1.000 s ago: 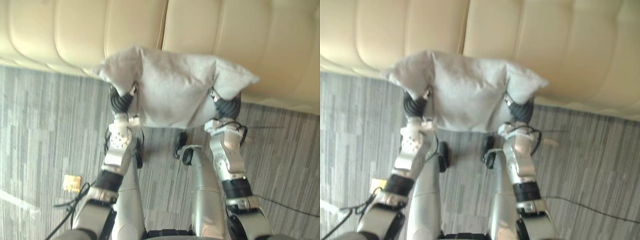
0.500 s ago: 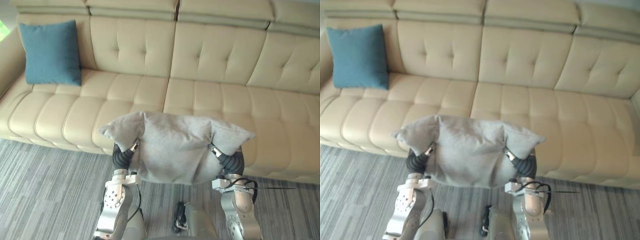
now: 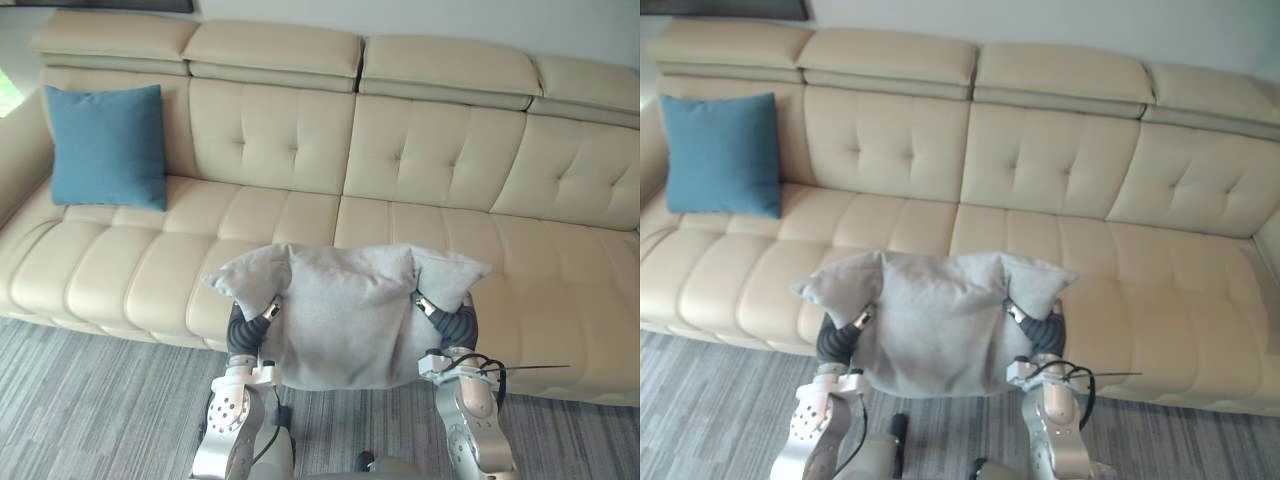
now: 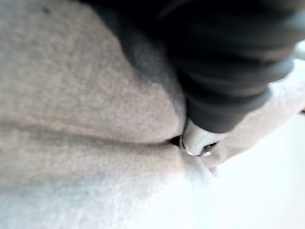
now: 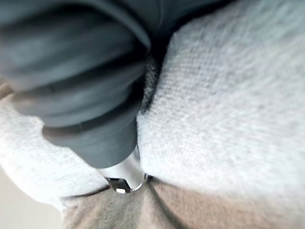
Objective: Pick up cushions and gather them together orderly.
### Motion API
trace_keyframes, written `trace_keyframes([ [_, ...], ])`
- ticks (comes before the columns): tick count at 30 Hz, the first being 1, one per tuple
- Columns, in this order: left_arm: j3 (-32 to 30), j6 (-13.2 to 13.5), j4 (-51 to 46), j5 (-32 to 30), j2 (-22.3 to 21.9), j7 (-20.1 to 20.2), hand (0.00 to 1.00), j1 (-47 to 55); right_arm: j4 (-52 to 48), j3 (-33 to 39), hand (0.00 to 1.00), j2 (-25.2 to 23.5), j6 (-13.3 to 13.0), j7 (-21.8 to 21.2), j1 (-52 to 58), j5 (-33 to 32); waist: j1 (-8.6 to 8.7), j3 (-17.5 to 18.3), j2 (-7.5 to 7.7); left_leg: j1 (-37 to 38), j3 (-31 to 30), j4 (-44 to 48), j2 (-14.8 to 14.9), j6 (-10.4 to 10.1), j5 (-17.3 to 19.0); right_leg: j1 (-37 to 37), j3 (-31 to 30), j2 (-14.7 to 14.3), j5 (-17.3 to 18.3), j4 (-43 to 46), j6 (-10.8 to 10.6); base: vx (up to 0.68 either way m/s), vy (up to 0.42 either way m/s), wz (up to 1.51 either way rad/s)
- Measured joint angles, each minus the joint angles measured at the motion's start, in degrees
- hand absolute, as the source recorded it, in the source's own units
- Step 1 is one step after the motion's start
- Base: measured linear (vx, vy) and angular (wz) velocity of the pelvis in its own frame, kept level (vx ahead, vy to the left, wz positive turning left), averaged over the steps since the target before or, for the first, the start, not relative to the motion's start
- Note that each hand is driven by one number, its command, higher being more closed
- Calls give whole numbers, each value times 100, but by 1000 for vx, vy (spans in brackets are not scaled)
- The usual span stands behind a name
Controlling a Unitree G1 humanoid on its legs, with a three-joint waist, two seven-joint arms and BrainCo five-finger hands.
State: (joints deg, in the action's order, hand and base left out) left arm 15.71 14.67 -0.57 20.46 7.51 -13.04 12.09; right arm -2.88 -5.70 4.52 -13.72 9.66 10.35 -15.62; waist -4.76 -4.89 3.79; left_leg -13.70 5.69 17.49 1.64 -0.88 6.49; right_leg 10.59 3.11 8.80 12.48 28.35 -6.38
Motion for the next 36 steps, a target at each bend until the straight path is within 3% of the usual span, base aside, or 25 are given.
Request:
trace_keyframes([
  [1, 12, -45, 87, -1, 57, 0, 100, 1, 199, 0, 100, -1, 33, 0, -68, 14, 52, -2, -3, 260, 93, -126, -37, 65, 41, 156, 2, 114, -126, 552, -155, 254, 167, -48],
  [2, 14, -67, 134, -1, 96, 0, 100, 0, 334, 0, 100, 3, 38, -3, -91, 62, 92, -5, -3, 478, 153, -242, -52, 93, 59, 288, 56, 222, -265, 906, -131, 237, 136, -36],
  [5, 9, -123, 178, -12, 227, 0, 100, -24, 787, -8, 100, 0, 115, -7, -259, 224, 163, 16, -32, 990, 267, -547, 54, 164, 107, 557, 618, 418, -95, 1532, 159, 181, 64, -24],
  [7, 6, -125, 180, -15, 274, 0, 100, -117, 881, -7, 100, 21, 142, -7, -410, 225, 193, 24, -53, 990, 265, -578, 190, 94, 133, 689, 858, 313, 18, 771, 223, 129, -62, -9],
  [8, -3, -127, 182, -15, 342, 0, 100, -133, 910, -16, 100, 17, 150, -13, -503, 227, 216, 52, -9, 989, 275, -577, 194, 21, 149, 561, 825, 167, -326, -431, 280, 144, -134, -5],
  [10, -3, -141, 271, -21, 366, 17, 100, -171, 977, -13, 100, 38, 137, -21, -581, 229, 284, 99, 62, 1035, 143, -569, 14, -124, 233, 342, 601, 115, -1051, -1329, 313, 125, -166, 7],
  [11, -9, -187, 324, -21, 260, 17, 100, -167, 1158, -13, 100, 134, 142, -24, -682, 230, 279, 87, -87, 1069, 101, -556, 131, -191, 214, 219, 555, -39, -1194, -1480, 359, 132, -170, -4],
  [13, 8, -210, 337, -126, 221, 98, 100, -185, 1353, -5, 100, 293, 160, -23, -725, 229, 266, 98, -249, 1105, -251, -588, 309, -226, 236, -125, 613, -280, -1332, -2029, 465, 75, -138, -13],
  [15, 3, -210, 337, -249, 216, 100, 100, -239, 1353, 1, 100, 283, 180, -23, -689, 228, 278, 103, -264, 1183, -474, -762, 412, -258, 248, -260, 712, -428, -1370, -2264, 522, 15, -97, 7],
  [17, 8, -211, 337, -268, 199, 102, 100, -281, 1297, 56, 100, 282, 180, -23, -690, 229, 289, 94, -241, 1169, -607, -919, 481, -423, 189, -329, 801, -515, -1422, -2440, 570, 12, -92, 22],
  [22, -34, -240, 345, -301, 192, 43, 100, -387, 1257, 92, 100, 229, 187, 18, -774, 462, 229, 97, -238, 1065, -880, -1087, 453, -524, 79, -467, 1044, -526, -1574, -2777, 561, 7, -16, 30],
  [24, -99, -256, 347, -350, 217, -81, 100, -663, 1260, 84, 100, 229, 233, 91, -1019, 564, 190, 88, -241, 914, -987, -1163, 400, -517, -22, -445, 1137, -500, -1723, -3013, 560, -19, 11, 28],
  [29, -422, -214, 389, -522, 376, -865, 100, -2303, 1298, -58, 100, 250, 263, 679, -2625, 920, 48, -139, -277, 281, -1074, -1239, 325, -592, -373, 107, 1226, -449, -2079, -3241, 628, -55, -6, 13],
  [31, -477, -111, 651, -525, 462, -1198, 100, -3122, 1351, -69, 100, 301, 261, 953, -3278, 1031, -30, -332, -312, 55, -1085, -1235, 325, -631, -474, 375, 1235, -429, -2111, -3145, 651, -87, -28, 4],
  [36, -530, 87, 1318, -382, 596, -1709, 100, -4581, 1650, -105, 100, 561, 282, 1522, -4566, 1262, -98, -433, -319, -609, -1060, -1234, 306, -656, -665, 1275, 1191, -323, -2081, -2663, 697, -92, -14, 0],
])
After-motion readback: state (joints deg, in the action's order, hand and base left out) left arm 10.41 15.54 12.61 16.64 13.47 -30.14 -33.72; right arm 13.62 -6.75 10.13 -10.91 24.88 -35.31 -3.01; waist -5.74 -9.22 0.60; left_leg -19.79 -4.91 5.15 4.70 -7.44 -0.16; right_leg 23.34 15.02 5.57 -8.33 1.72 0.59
